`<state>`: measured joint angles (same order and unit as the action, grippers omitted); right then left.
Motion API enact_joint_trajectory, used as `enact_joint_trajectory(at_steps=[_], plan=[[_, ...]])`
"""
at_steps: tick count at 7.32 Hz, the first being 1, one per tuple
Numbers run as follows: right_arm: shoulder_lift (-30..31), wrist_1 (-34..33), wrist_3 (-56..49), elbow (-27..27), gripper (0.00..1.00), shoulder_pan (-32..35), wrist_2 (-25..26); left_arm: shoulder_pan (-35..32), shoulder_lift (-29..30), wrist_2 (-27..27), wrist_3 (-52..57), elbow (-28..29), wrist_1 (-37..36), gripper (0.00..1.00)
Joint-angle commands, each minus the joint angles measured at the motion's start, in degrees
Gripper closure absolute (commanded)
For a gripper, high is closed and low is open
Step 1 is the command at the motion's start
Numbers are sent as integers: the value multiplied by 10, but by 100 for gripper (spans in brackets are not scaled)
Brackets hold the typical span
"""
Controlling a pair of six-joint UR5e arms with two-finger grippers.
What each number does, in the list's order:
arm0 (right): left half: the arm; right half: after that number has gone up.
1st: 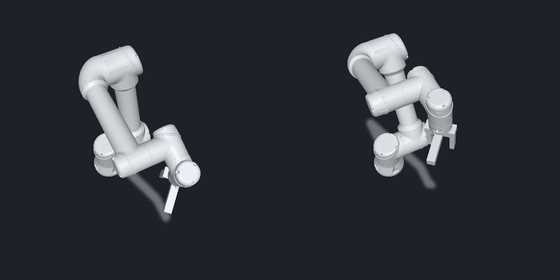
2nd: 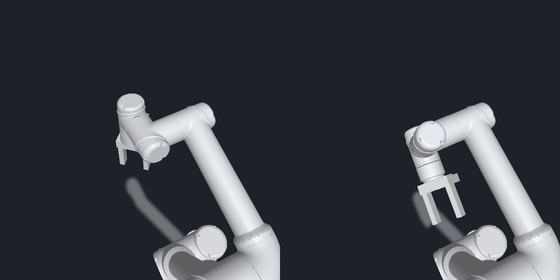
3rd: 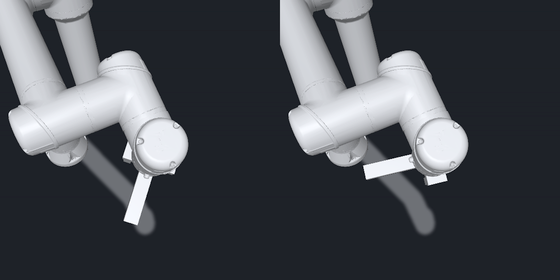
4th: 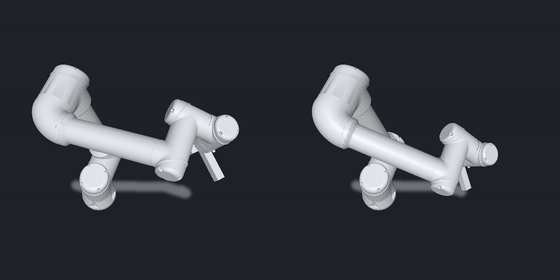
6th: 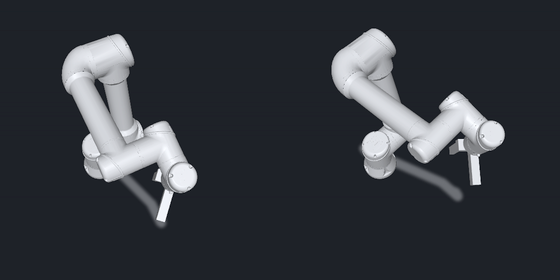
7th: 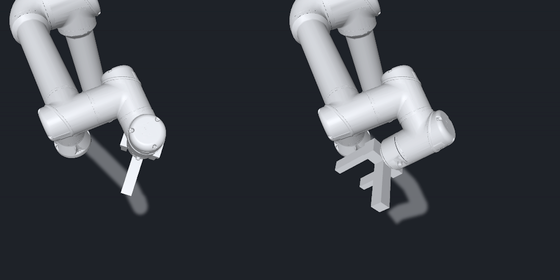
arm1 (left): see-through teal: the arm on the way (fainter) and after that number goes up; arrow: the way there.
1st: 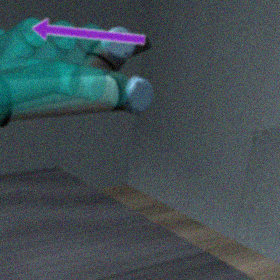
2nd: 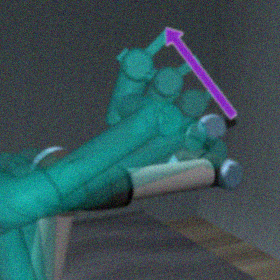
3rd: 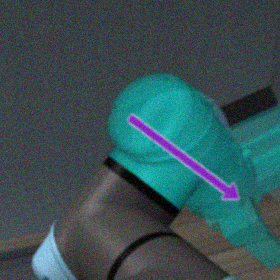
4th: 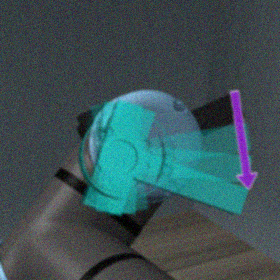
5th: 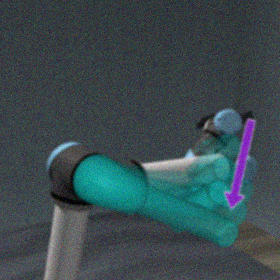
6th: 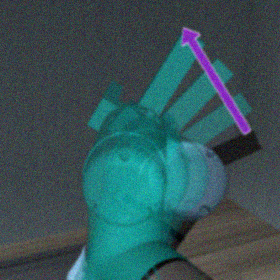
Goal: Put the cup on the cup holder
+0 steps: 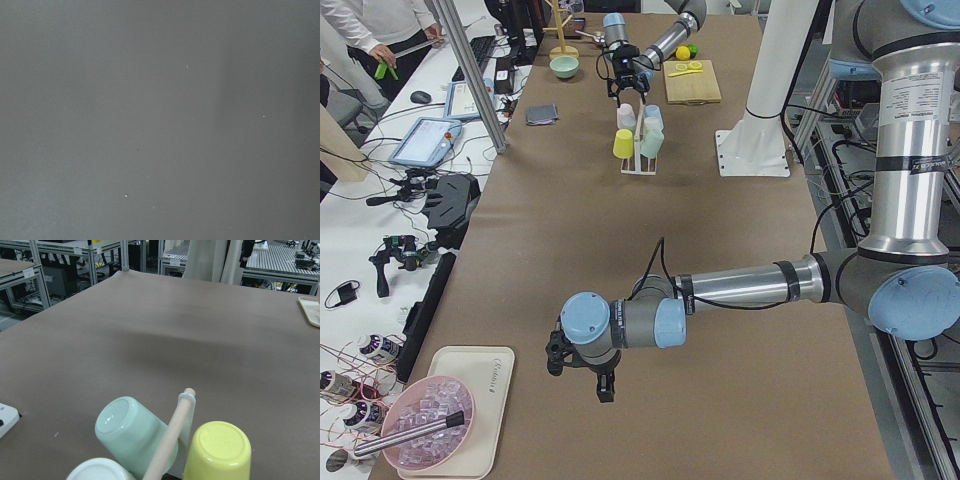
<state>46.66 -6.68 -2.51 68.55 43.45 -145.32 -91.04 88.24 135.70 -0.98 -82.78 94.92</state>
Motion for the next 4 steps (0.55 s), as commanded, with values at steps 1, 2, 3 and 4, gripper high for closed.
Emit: enact_joint_trajectory(at_steps=[1, 2, 3, 4], plan=[[25, 0, 32, 2, 0, 32, -28, 0, 0, 0, -1, -3, 0, 2], [52, 0, 33, 3, 0, 48, -36, 0, 0, 0, -1, -4, 0, 3], [77, 0, 33, 7, 0, 66, -45, 0, -1, 0, -1, -6, 0, 3], [102, 1, 33, 10, 0, 82, -53, 0, -1, 0, -1, -8, 1, 3]])
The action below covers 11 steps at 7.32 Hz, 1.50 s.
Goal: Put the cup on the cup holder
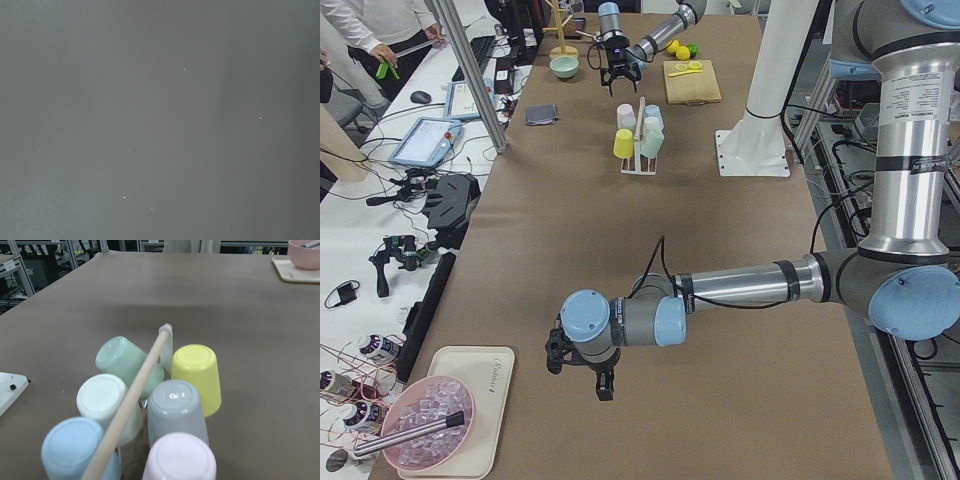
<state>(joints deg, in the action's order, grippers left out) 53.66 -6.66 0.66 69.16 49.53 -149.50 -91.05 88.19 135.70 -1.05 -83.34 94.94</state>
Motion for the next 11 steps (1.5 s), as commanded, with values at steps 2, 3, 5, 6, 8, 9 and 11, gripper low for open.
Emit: enact_joint_trajectory(at_steps=[2, 3, 5, 6, 8, 9, 11], plan=[[74, -2, 2, 17, 0, 56, -11, -1, -3, -1, 0, -6, 0, 3], [89, -3, 2, 22, 1, 79, -13, 0, -32, -2, 3, -25, 0, 3], [138, -37, 36, 79, 1, 101, -11, -1, -36, -1, 1, -31, 0, 3], [188, -81, 60, 137, 1, 102, -8, -1, -36, -2, 2, -30, 1, 3], [299, -161, 87, 242, 1, 90, 14, 0, -46, -1, 0, -31, 2, 2], [339, -175, 126, 282, 1, 86, 39, -1, -47, -1, 0, -35, 3, 3], [405, -219, 215, 337, 1, 79, 130, 1, -46, -1, -1, -37, 2, 2]])
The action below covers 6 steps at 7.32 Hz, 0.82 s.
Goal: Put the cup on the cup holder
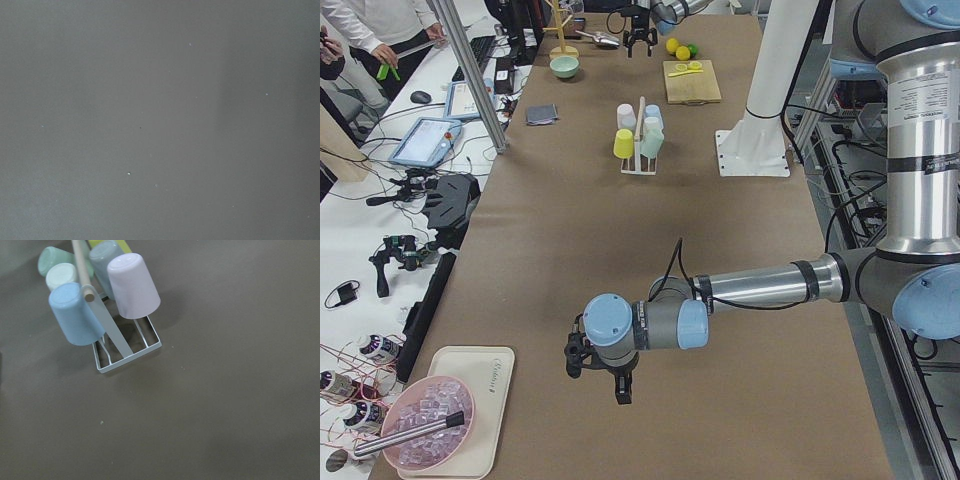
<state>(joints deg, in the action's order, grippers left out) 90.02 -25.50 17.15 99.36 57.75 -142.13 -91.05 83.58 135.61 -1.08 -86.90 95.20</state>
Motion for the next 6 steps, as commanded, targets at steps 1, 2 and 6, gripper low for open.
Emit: enact_joint_trajectory(at_steps=[1, 2, 6], plan=[[70, -71, 74, 59, 1, -4, 119, 3, 3, 4, -1, 1, 0, 2], [84, -105, 96, 73, 1, -6, 177, 3, 6, 4, -1, 0, -1, 2], [47, -350, 113, 61, 1, 51, 267, 4, 15, 5, 0, 5, 3, 2]])
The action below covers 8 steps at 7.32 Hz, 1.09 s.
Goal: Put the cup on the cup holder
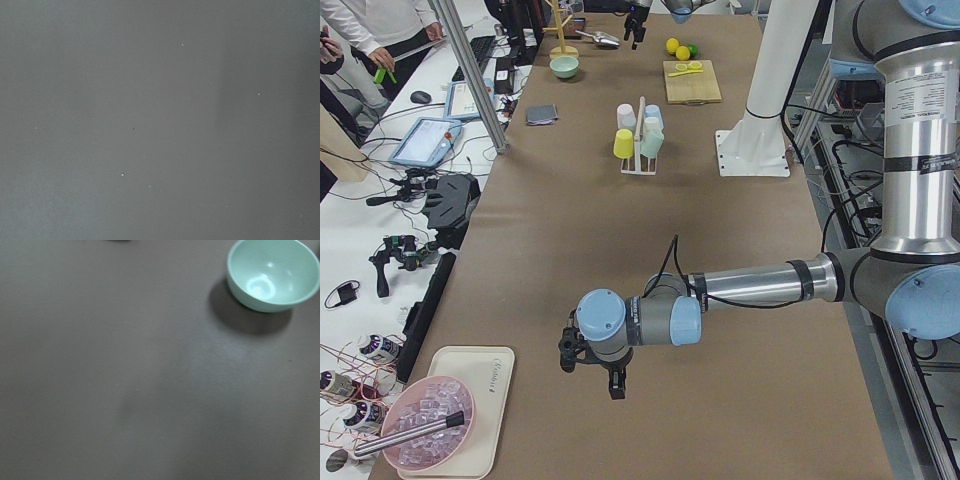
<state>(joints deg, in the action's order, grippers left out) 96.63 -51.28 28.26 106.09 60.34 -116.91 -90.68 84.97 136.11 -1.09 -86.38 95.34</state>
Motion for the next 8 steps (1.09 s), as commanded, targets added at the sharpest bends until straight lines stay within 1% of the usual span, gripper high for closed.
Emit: enact_joint_trajectory(at_steps=[1, 2, 3, 5, 6, 7, 8], plan=[[-47, -127, -14, -38, 1, 46, 18, 1, 1, 0, 1, 0, 3, 2], [-82, -140, -82, -87, 1, 65, 17, 1, 1, 0, 2, -2, 3, 2], [-113, -185, -135, -113, 1, 81, 14, 1, 2, -1, 2, 0, 3, 2], [-139, -224, -137, -139, 1, 90, 12, 1, 12, -1, 4, 1, 3, 2], [-142, -257, -125, -139, 1, 96, 6, 1, 14, -1, 6, 6, 3, 2], [-140, -269, -117, -140, 1, 98, -7, 1, 35, -1, 4, 23, 3, 2], [-133, -270, -116, -140, 1, 100, -39, 1, 41, -1, 3, 26, 1, 2]])
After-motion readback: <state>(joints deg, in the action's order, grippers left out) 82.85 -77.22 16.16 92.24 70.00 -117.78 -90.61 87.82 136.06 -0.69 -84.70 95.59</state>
